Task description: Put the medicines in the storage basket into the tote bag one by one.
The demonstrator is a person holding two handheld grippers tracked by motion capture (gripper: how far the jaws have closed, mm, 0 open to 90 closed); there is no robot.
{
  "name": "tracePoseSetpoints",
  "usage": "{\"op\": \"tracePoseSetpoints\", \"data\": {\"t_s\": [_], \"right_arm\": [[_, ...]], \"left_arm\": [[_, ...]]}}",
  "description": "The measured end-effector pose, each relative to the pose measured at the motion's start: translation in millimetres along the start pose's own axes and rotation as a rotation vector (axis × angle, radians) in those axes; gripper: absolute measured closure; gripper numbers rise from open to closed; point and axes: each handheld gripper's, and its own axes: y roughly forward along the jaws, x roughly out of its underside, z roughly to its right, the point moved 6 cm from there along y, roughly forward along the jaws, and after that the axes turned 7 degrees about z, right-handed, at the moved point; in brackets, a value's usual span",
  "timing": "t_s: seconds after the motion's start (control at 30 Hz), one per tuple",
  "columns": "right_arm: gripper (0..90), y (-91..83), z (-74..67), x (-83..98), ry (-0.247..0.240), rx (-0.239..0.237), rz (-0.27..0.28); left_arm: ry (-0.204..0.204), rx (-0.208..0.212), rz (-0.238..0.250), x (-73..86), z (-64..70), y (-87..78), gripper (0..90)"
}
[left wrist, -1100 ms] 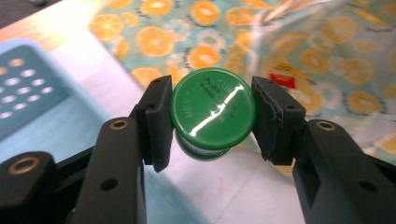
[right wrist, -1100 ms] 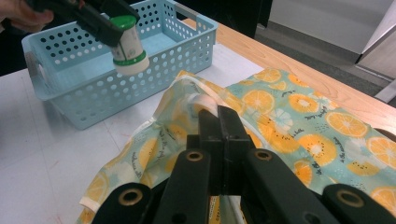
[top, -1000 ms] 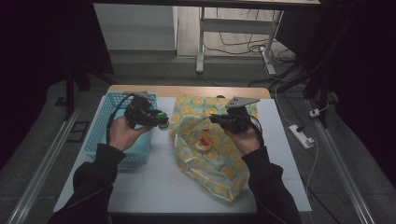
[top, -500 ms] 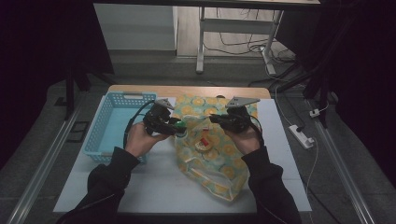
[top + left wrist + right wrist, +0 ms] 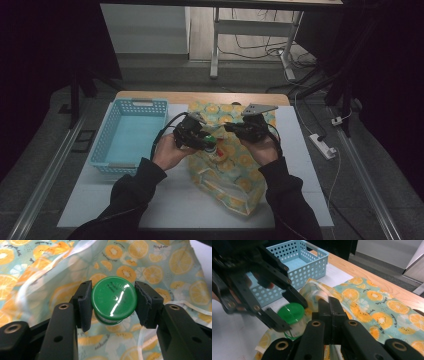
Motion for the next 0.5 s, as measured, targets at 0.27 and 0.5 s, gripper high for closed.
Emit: {"op": "tracePoseSetpoints", "data": {"t_s": [0.27,0.5], "right_arm": [[90.0,1.1,-1.3,0.1,-0.002,-0.002,-0.002],[90.0,2.3,-1.3,0.7,-0.003,-0.003,-0.004]], "left_arm": [[-0.015,-0.041,0.013,-4.7,-11.1,15.3,51.5],[-0.045,-0.077,0.023,-4.5,-25.0,23.7,51.5]]}}
